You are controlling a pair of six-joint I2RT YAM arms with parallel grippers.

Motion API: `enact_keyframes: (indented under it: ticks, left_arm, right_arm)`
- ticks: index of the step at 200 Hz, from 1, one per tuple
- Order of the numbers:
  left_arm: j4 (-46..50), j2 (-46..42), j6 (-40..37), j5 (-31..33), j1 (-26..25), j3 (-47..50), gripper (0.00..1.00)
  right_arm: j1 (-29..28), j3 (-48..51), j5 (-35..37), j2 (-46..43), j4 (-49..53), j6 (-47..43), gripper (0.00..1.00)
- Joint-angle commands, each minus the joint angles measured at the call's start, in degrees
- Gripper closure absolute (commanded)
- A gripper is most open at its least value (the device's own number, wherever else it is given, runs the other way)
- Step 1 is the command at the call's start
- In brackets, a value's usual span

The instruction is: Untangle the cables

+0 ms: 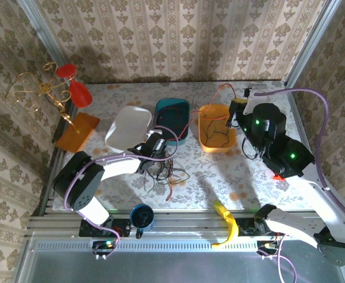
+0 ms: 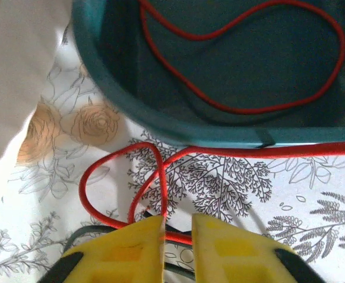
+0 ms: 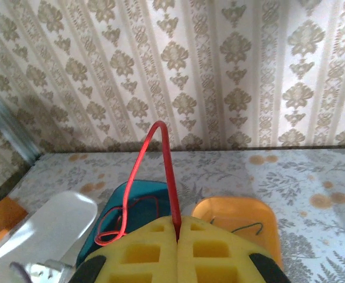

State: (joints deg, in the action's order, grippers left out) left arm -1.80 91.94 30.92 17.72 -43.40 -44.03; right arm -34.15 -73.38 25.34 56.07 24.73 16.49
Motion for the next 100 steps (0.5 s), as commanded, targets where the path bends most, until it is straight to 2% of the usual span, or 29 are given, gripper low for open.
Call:
enact_keyframes:
  ticks: [1, 4, 73, 100]
  left_arm:
    - [0.3, 0.2, 1.2, -0.3, 0.1, -0.6, 0.97]
    - [0.3, 0.0, 1.3, -0.3, 0.0, -0.5, 1.00]
    - [1.1, -3.2, 1.9, 0.6, -0.6, 2.6, 1.00]
    - [0.9, -4.7, 2.4, 0.7, -0.6, 4.1, 1.00]
  right_arm:
    - [1.0, -1.1, 5.0, -1.9, 0.2, 0.2, 1.00]
    - [1.1, -1.1, 5.5, -2.0, 0.1, 0.2, 1.00]
    - [5.5, 0.0, 17.5, -5.8, -1.4, 5.4, 1.00]
    - [8.8, 0.0, 18.5, -6.3, 0.1, 8.4, 1.00]
